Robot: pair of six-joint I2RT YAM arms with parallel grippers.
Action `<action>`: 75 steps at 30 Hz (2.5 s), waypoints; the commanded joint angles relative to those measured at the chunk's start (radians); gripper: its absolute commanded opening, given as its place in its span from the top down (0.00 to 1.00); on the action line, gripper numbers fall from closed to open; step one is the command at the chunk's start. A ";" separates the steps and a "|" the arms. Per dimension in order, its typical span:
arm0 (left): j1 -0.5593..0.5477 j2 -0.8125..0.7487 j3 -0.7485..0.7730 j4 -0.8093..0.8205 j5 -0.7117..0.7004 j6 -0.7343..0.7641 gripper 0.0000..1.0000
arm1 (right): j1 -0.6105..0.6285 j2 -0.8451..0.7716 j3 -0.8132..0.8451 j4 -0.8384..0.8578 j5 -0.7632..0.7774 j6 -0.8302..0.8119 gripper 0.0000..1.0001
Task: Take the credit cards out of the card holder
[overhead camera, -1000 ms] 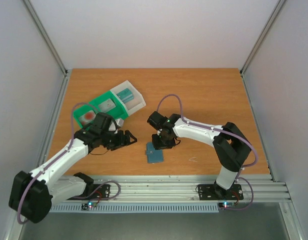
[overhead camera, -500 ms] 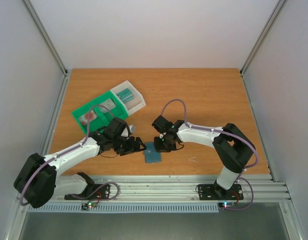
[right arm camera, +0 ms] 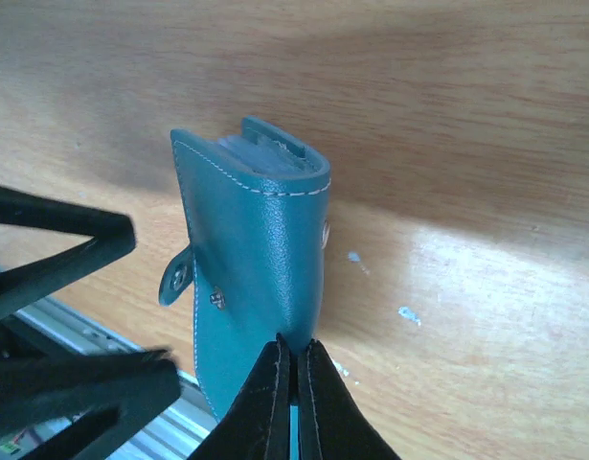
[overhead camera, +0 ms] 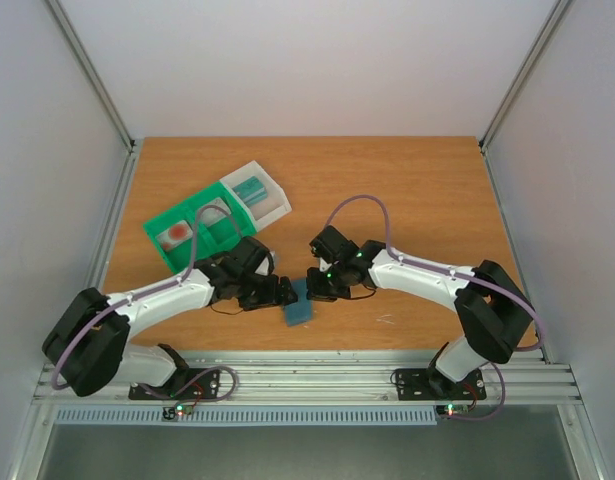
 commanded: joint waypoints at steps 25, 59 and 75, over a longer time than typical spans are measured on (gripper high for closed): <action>-0.007 0.064 -0.009 -0.015 -0.039 0.106 0.90 | -0.005 0.027 -0.044 -0.007 0.099 0.005 0.97; -0.008 -0.198 0.035 0.008 0.113 -0.030 1.00 | 0.021 -0.052 0.029 -0.079 -0.005 -0.030 0.37; -0.008 -0.196 0.028 -0.071 0.043 0.019 0.99 | 0.021 -0.006 0.025 -0.105 0.057 -0.022 0.87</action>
